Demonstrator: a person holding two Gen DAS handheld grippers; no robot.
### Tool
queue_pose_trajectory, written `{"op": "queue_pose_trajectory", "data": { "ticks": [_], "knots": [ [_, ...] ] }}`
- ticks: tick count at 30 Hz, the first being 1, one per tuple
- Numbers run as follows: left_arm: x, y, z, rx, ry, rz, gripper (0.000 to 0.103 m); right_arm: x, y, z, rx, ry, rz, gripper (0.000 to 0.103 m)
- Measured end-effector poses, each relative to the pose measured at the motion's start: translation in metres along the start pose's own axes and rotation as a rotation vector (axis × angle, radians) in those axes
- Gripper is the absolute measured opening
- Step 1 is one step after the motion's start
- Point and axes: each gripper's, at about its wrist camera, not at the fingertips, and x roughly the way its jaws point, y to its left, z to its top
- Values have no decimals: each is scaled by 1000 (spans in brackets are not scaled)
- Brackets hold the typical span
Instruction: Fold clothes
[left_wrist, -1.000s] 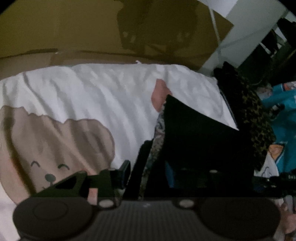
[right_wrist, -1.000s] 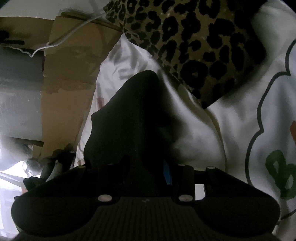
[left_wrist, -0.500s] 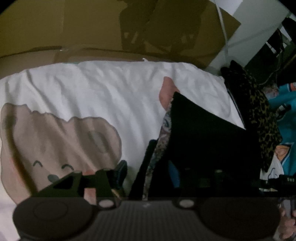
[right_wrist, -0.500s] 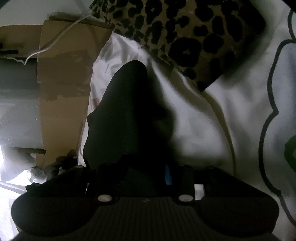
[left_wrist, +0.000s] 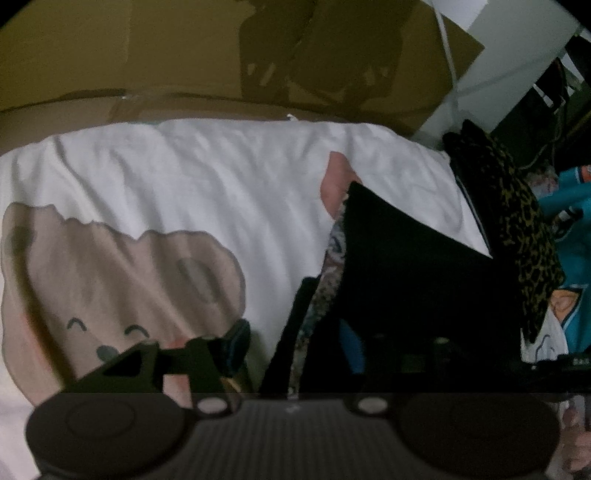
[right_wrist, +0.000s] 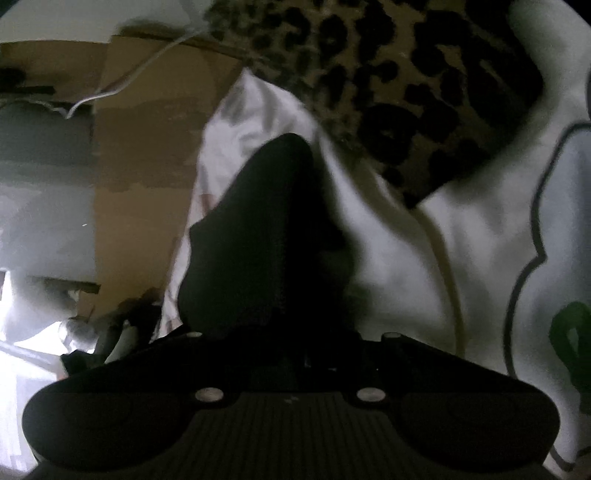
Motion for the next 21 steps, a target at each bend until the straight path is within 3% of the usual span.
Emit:
{"op": "queue_pose_trajectory", "data": {
  "ticks": [11,14,21],
  "knots": [
    [1,1,1,-9,4,-11,58,19,6,-3,-23,27,-6,20],
    [0,1,1,-1,4,-10,58,19,19,-2,-105,43,-38,7],
    [-14,-1,12,51,12,-19,52,7,34,3,-177,50,-38,7]
  ]
}}
